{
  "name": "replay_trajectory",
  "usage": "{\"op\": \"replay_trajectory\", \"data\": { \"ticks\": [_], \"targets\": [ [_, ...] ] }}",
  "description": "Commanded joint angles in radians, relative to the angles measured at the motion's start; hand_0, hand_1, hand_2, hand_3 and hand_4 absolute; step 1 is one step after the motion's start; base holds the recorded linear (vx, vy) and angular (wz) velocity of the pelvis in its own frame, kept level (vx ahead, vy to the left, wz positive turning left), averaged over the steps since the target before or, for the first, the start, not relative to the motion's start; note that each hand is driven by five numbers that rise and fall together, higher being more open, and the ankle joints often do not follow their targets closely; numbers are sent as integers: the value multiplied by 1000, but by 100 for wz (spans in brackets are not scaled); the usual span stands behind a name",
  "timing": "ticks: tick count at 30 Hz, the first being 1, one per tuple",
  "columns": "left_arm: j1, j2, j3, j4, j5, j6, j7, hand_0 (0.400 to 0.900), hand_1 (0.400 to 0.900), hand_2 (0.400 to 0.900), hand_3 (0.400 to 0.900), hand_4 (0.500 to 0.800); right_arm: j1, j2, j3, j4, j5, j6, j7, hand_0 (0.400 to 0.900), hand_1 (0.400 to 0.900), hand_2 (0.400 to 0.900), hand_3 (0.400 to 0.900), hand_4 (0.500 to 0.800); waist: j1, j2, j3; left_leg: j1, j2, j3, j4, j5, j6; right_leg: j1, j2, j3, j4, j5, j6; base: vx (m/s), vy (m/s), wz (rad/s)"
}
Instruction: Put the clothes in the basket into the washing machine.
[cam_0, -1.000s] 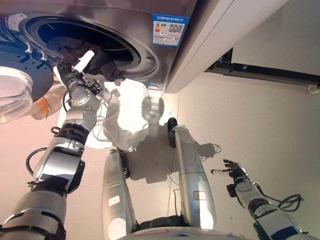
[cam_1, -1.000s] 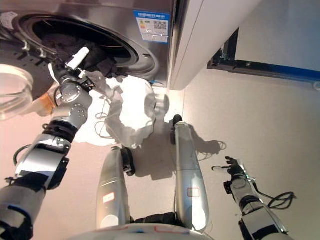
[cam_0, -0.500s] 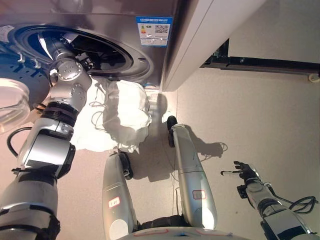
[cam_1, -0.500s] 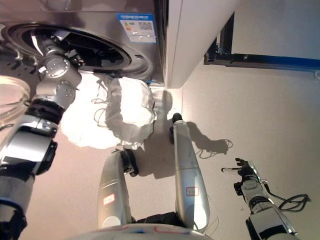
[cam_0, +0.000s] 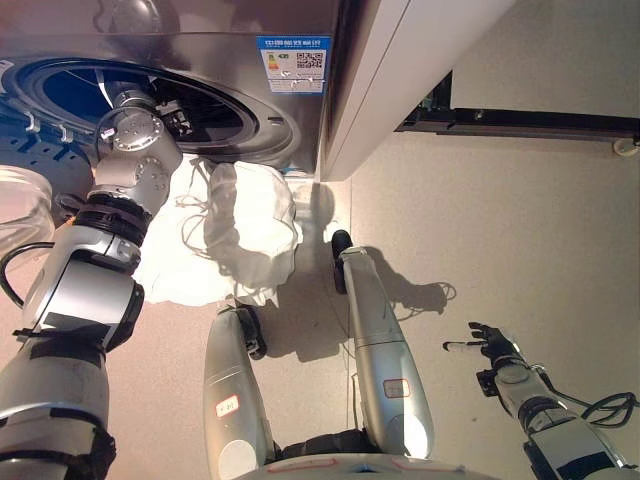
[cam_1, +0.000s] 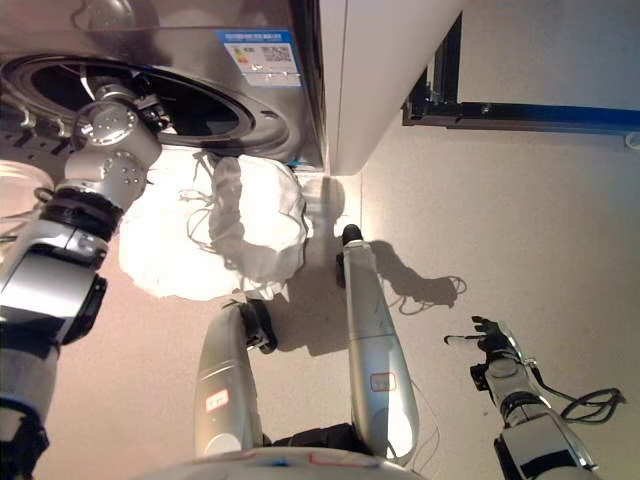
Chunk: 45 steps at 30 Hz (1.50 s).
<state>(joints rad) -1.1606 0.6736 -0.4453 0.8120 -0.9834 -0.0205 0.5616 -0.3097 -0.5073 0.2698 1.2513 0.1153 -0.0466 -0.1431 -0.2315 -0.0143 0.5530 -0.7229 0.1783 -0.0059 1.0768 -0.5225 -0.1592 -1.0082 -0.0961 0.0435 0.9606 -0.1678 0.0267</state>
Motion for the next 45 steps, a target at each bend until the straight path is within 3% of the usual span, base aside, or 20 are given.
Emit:
{"op": "replay_trajectory", "data": {
  "ticks": [1,8,15,22,27,28,35,38,41,45],
  "targets": [
    [-40,77,5,-12,-2,-90,-3,900,900,900,900,800,145,-44,-17,39,-2,32,-37,900,900,900,900,800,-19,-9,-142,-105,-14,35,-12,119,130,80,-49,21,-78,-23,21,-31,-1,4],
    [14,56,44,13,-47,-75,-47,900,900,900,900,800,146,-33,4,-4,11,49,-62,900,900,900,900,800,-10,-14,-147,-115,-12,33,-9,115,129,85,-54,15,-84,-25,21,-23,-6,2],
    [121,0,97,64,-60,-54,-110,900,900,900,900,800,143,-10,24,-45,26,67,-92,900,900,900,900,800,4,-19,-161,-82,-13,43,-77,131,124,126,-57,3,-146,-9,20,-46,-14,6],
    [284,-90,161,116,-37,-15,-229,900,900,900,900,800,144,19,40,-85,46,82,-126,900,900,900,900,800,32,-22,-187,-14,-8,56,-162,146,113,199,-79,-20,-219,7,26,-57,-27,6],
    [436,-186,187,193,-4,-6,-315,900,900,900,900,800,133,50,46,-77,53,61,-140,900,900,900,900,800,63,-27,-223,82,-8,58,-261,175,105,301,-99,-38,-316,27,32,-54,-42,4],
    [468,-208,191,214,9,-15,-331,900,900,900,900,800,130,58,44,-70,55,55,-140,900,900,900,900,800,67,-34,-232,96,-11,66,-303,224,107,322,-108,-44,-367,68,26,-105,-77,6],
    [670,-315,211,332,141,-67,-408,900,900,900,900,800,129,90,16,-17,38,12,-137,900,900,900,900,800,120,-42,-277,240,-10,72,-420,263,92,492,-142,-69,-491,88,51,-27,-56,1],
    [747,-346,216,391,245,-78,-445,900,900,900,900,800,127,97,4,-5,19,4,-126,900,900,900,900,800,148,-44,-298,294,-15,77,-461,272,89,567,-158,-92,-543,97,61,-20,-64,2],
    [824,-367,216,447,356,-49,-464,900,900,900,900,800,131,106,-5,4,13,0,-122,900,900,900,900,800,177,-45,-332,379,-27,83,-545,301,84,670,-169,-125,-631,114,69,45,-54,3],
    [934,-378,270,506,427,9,-502,900,900,900,900,800,157,120,-28,18,-38,7,-109,900,900,900,900,800,208,-44,-394,528,-61,106,-716,346,82,826,-173,-164,-777,146,93,160,-3,5]
  ]
}}
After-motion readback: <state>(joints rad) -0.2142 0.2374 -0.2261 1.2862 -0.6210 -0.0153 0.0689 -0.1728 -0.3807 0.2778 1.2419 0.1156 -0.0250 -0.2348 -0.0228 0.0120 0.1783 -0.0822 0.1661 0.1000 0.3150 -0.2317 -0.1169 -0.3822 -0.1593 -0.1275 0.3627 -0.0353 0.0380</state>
